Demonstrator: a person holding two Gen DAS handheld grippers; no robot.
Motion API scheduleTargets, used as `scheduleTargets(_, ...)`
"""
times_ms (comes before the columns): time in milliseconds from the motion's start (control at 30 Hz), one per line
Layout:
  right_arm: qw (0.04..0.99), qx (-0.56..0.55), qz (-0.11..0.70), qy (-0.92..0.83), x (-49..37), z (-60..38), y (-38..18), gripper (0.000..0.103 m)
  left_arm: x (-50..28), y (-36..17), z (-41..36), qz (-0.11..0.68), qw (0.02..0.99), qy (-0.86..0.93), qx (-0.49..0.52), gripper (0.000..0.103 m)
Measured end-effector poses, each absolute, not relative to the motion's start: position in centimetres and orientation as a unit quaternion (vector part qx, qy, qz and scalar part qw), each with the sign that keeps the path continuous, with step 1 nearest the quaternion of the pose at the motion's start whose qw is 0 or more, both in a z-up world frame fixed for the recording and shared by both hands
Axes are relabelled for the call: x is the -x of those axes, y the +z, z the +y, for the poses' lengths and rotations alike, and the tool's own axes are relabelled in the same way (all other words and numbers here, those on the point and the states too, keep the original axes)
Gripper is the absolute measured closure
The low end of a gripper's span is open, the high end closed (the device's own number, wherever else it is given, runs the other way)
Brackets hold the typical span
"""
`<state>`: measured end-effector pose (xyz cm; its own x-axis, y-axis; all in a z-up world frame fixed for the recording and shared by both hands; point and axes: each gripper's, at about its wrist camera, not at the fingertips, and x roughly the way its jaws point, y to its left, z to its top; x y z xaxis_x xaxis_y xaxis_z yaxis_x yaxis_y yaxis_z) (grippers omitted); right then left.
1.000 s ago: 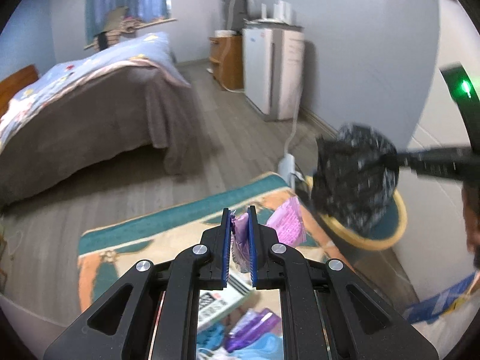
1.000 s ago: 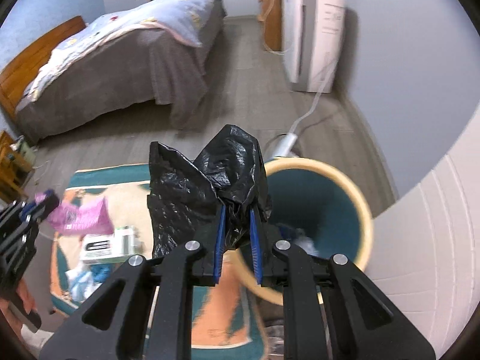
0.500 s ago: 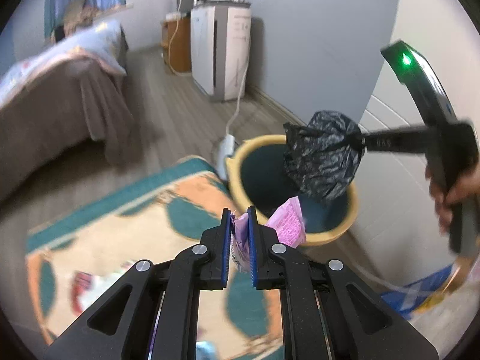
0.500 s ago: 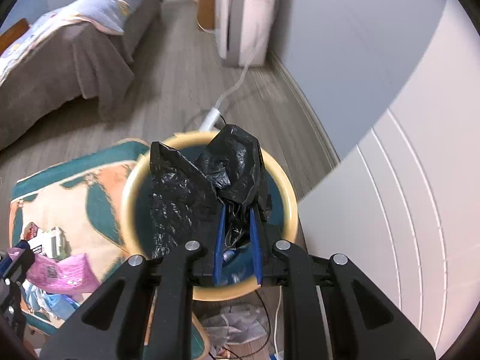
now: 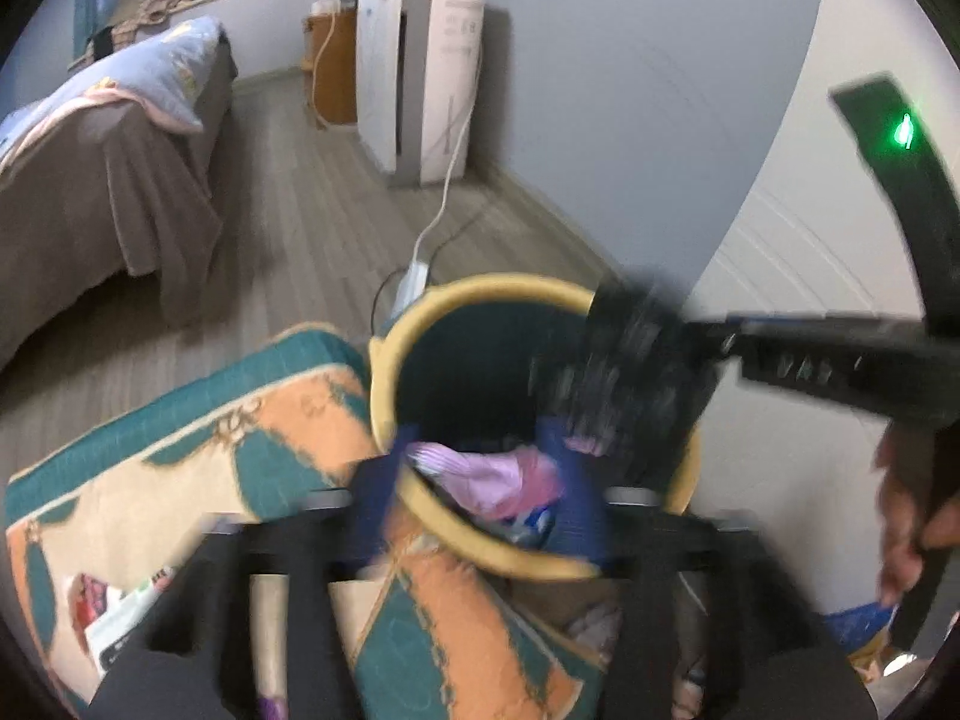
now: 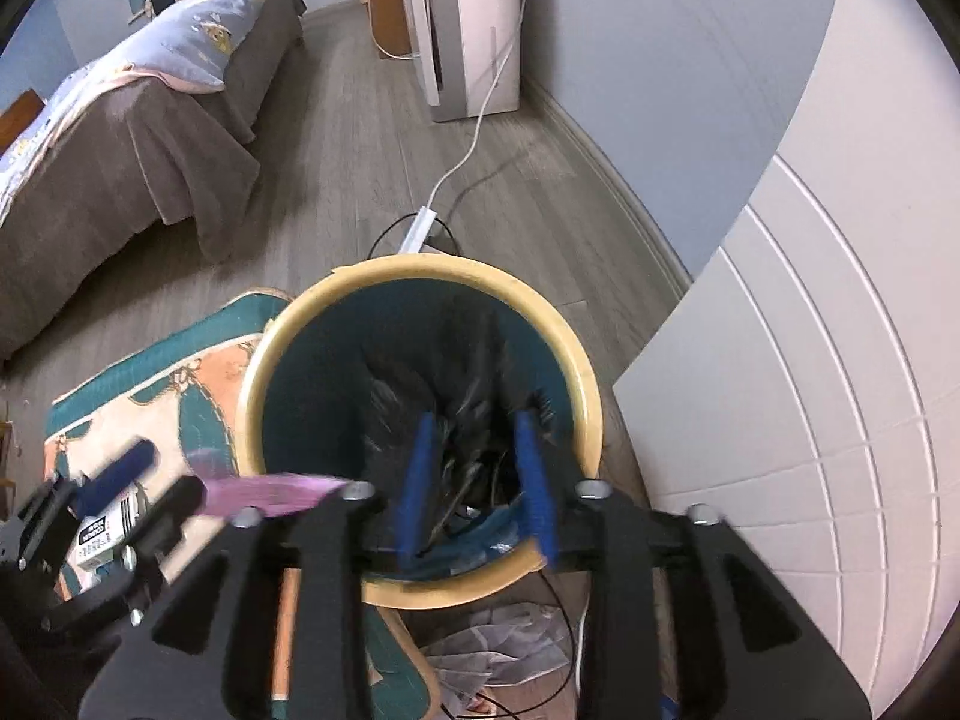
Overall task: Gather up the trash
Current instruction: 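Drop the black bag into the bin with the right tool while the left tool drops the pink wrapper, then return both tools to the cushion and grasp a white tissue with the right tool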
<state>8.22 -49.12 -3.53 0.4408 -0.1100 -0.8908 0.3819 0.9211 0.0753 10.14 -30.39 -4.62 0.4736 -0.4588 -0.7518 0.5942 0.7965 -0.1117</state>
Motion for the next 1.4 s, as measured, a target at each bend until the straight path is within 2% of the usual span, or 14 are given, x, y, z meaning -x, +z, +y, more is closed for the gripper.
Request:
scheduleTargets(33,0.842,-0.138,0.502,-0.144,-8.2,-49.2,-3.4,0.057,-10.1,-4.2,-30.1,0.4,0.86,-0.307,-0.073,0.018)
scheduleTargets(100,0.846,-0.147,0.494,-0.138,-8.1,-49.1,-3.0,0.055,-10.2,-3.9,-29.6,0.398,0.86,-0.313,-0.059,0.018)
scheduleTargets(133,0.847,-0.147,0.493,-0.136,-8.1,-49.0,-2.9,0.05,-10.2,-3.9,-29.1,0.4,0.862,-0.306,-0.063,0.018)
scheduleTargets(267,0.855,-0.144,0.481,-0.13,-8.3,-48.3,-2.3,0.011,-9.4,-2.9,-27.3,0.376,0.881,-0.27,-0.1,0.011)
scheduleTargets(333,0.858,-0.136,0.477,-0.13,-8.5,-47.8,-1.9,0.007,-9.0,-2.2,-25.6,0.367,0.888,-0.257,-0.106,0.009)
scheduleTargets(633,0.863,-0.132,0.476,-0.103,-7.8,-44.0,-0.3,0.006,-7.1,1.6,-14.5,0.363,0.912,-0.164,-0.096,0.007)
scheduleTargets(833,0.863,-0.176,0.469,-0.06,-6.0,-38.6,1.4,0.006,-5.0,3.4,-6.4,0.362,0.925,-0.094,-0.073,0.006)
scheduleTargets(933,0.874,-0.161,0.457,-0.035,-5.1,-34.6,1.9,0.006,-3.7,3.5,-3.5,0.356,0.93,-0.066,-0.062,0.006)
scheduleTargets(1200,0.867,-0.092,0.49,-0.004,-3.6,-25.6,-1.9,0.006,-1.4,-0.9,0.9,0.381,0.924,-0.008,-0.039,0.006)
scheduleTargets(1400,0.84,-0.081,0.536,-0.006,-4.0,-23.3,-5.4,0.006,-0.5,-5.8,5.0,0.425,0.905,0.025,0.002,0.006)
